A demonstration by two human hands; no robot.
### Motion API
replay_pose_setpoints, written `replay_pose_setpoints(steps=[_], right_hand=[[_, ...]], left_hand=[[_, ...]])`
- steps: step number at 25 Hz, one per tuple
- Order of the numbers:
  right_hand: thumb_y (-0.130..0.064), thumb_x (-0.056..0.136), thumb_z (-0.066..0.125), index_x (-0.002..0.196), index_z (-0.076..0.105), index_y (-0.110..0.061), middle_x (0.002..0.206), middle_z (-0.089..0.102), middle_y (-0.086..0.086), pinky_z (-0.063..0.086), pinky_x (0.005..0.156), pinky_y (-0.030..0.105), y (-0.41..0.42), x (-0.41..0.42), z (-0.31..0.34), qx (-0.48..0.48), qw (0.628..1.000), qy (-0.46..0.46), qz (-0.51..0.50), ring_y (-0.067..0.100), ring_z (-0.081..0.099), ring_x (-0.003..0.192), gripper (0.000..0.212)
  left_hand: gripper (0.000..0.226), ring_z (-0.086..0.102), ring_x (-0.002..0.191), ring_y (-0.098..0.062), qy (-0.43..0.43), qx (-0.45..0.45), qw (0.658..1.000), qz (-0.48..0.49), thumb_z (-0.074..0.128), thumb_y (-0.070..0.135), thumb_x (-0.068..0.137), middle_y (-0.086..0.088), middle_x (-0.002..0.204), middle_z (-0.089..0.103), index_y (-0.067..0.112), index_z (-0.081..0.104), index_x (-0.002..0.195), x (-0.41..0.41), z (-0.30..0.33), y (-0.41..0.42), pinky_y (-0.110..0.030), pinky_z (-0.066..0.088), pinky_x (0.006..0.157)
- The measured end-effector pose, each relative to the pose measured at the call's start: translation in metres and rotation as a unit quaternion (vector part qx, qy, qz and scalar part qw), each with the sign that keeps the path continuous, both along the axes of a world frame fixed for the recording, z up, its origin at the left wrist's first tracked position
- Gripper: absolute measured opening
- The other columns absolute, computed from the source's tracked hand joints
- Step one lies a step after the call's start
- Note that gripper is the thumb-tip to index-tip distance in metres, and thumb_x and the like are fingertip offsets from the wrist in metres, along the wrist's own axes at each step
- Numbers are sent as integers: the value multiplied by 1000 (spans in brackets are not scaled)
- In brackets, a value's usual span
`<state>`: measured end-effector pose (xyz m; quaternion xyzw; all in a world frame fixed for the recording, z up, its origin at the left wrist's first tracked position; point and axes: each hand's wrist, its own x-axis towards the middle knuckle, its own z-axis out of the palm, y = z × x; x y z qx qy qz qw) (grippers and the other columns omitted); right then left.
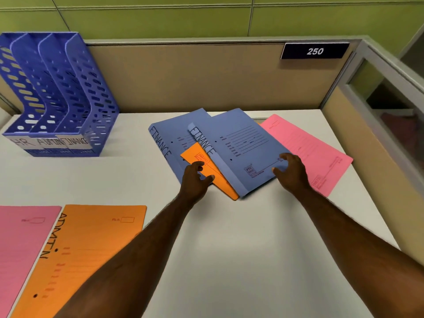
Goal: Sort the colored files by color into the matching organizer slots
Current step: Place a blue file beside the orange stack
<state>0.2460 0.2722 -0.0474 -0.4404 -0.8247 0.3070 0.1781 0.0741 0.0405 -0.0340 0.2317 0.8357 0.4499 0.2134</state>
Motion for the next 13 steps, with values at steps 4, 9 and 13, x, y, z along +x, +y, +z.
replay_pose_setpoints(steps=[4, 9, 13], right_hand=[[-16, 81, 73, 131, 48, -3, 133, 51, 19, 41, 98, 35, 46, -13, -11, -18, 1000, -11, -8, 34, 50, 122, 57], [-24, 81, 74, 135, 45, -1, 137, 50, 20, 38, 103, 36, 81, -21, -28, -39, 997, -66, 23, 35, 48, 124, 66], [-30, 78, 76, 129, 51, -3, 130, 56, 17, 42, 97, 36, 90, -25, -34, -31, 995, -83, 36, 33, 53, 117, 63]], left_hand=[[60, 51, 104, -19, -59, 4, 997, 39, 71, 24, 85, -10, 136, 49, 12, 43, 136, -6, -7, 33, -33, 46, 81], [62, 46, 126, -28, -64, -7, 995, 81, 71, 23, 85, -12, 144, 44, 10, 41, 138, -12, -15, 62, -41, 46, 96], [64, 48, 115, -23, -97, 7, 988, 117, 71, 21, 84, -9, 141, 45, 11, 39, 138, -13, -19, 78, -32, 43, 83]])
